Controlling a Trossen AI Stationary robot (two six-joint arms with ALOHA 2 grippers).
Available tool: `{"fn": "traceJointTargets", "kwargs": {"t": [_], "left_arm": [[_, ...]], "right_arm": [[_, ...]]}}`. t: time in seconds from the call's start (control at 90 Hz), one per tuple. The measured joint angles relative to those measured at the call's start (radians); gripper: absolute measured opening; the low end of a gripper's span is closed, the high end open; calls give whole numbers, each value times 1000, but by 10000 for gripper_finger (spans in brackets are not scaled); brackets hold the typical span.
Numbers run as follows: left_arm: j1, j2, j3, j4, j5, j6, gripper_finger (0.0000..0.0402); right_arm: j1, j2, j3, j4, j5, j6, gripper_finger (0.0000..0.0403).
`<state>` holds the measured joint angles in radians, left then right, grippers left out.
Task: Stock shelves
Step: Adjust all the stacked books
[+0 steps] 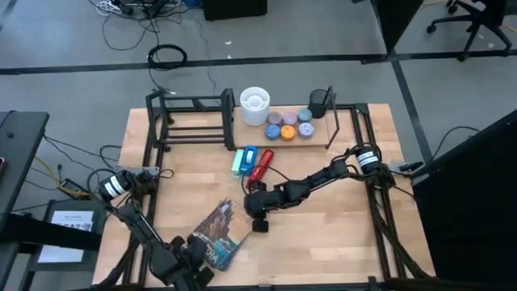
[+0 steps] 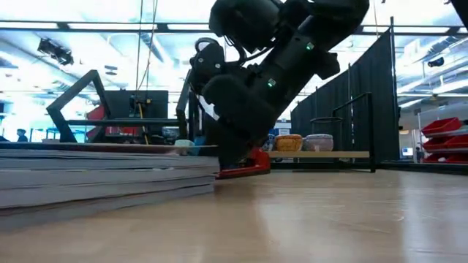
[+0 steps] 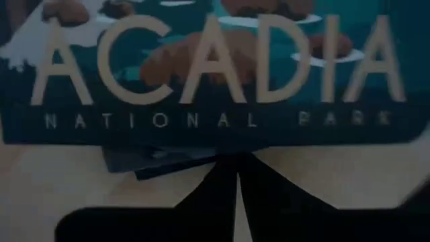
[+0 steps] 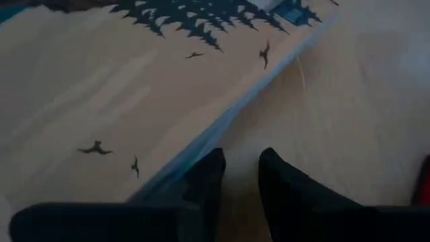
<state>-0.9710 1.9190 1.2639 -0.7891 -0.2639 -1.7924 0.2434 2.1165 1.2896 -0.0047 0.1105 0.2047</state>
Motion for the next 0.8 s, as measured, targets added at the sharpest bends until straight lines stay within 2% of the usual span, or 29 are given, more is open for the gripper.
{"fn": "traceJointTargets", "kwargs": {"t": [0.122, 0.311, 0.422, 0.533, 0.633, 0.8], "left_arm": [[-9, 0, 74, -32, 0, 0, 0], [-13, -2, 261, -297, 104, -17, 0], [-16, -4, 336, -567, 104, -70, 0], [-9, -5, 335, -762, 95, -73, 0], [26, -23, 279, -766, 93, -24, 0], [71, -77, 109, -561, 108, 55, 0]], "right_arm": [[0, -57, -3, -99, 27, -13, 73], [33, -159, 0, -159, 39, -41, 73], [89, -170, -1, -166, -20, -63, 73], [159, -155, -1, -132, -136, -122, 73], [222, -106, -2, -41, -163, -153, 73], [266, 6, 51, 112, -161, -161, 73]]}}
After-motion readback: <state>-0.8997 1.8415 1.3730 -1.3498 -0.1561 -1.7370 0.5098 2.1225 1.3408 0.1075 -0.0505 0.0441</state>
